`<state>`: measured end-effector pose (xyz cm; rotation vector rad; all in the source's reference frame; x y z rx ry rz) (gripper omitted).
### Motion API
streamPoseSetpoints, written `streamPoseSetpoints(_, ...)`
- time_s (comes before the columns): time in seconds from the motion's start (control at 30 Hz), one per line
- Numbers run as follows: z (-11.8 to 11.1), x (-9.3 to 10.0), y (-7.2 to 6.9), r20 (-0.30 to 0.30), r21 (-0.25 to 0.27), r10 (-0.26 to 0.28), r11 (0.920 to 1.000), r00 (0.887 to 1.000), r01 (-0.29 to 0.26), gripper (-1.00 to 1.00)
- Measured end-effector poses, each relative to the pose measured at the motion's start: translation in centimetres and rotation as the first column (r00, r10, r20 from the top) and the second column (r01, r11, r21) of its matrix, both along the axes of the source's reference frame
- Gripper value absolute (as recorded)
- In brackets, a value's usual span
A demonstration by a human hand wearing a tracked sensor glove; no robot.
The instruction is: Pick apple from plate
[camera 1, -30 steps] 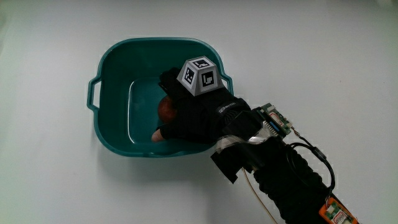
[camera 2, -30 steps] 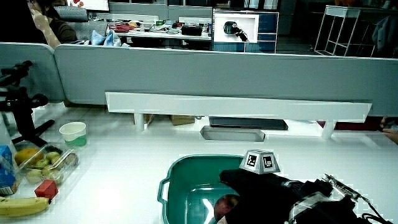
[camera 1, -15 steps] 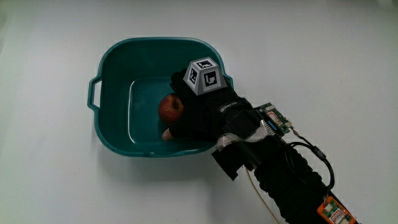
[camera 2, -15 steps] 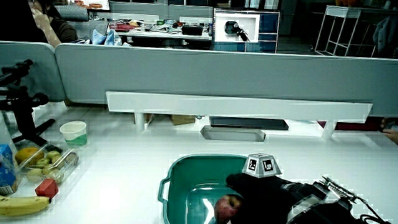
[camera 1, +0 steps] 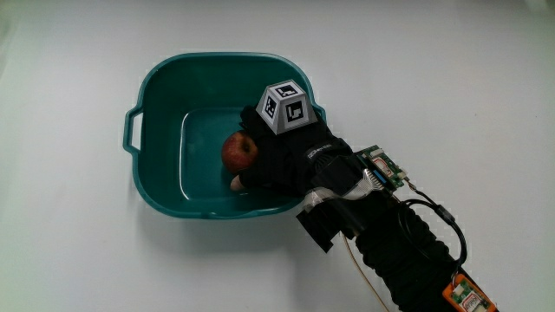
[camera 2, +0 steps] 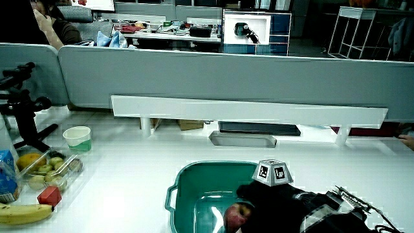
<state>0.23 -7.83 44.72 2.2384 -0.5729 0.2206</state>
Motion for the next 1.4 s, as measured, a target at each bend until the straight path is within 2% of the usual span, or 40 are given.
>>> streamPoseSetpoints(0.13,-0.1,0.1,-0.1,0.019,0.006,0.012,0.9999,1.0,-0.012,0.27)
streamPoseSetpoints(0.2,-0.1,0.0,-0.1,0.013,0.008,-0.003,1.0,1.0,0.003,0.35)
streamPoseSetpoints(0.23,0.0,0.0,-0.1,0.013,-0.007,-0.001,1.0,1.0,0.001,0.38)
streamPoseSetpoints(0.37,0.0,0.0,0.0,0.028,-0.011,-0.002,0.9999,1.0,0.003,0.54)
streamPoseSetpoints(0.67,-0.2,-0.2,0.2,0.041,0.05,-0.021,0.9986,0.999,0.019,0.88)
streamPoseSetpoints(0.77,-0.2,-0.3,0.3,0.05,0.04,-0.033,0.9987,0.998,0.031,1.0)
streamPoseSetpoints(0.8,-0.1,-0.3,0.2,0.044,0.052,-0.032,0.9982,0.999,0.03,1.0)
streamPoseSetpoints(0.87,-0.3,-0.4,0.2,0.063,0.035,-0.036,0.9988,0.997,0.033,1.0)
streamPoseSetpoints(0.97,-0.4,-0.3,0.3,0.053,0.054,-0.042,0.9978,0.998,0.039,1.0)
streamPoseSetpoints(1.1,-0.9,-0.3,0.3,0.083,0.048,-0.048,0.9979,0.995,0.044,1.0)
streamPoseSetpoints(1.13,-1.3,-0.2,0.3,0.082,0.071,-0.05,0.9965,0.995,0.044,1.0)
streamPoseSetpoints(1.33,-3.8,0.6,-0.2,0.12,0.113,-0.051,0.9929,0.992,0.037,1.0)
streamPoseSetpoints(1.4,-4.6,1.0,-0.3,0.113,0.132,-0.056,0.9904,0.992,0.04,1.0)
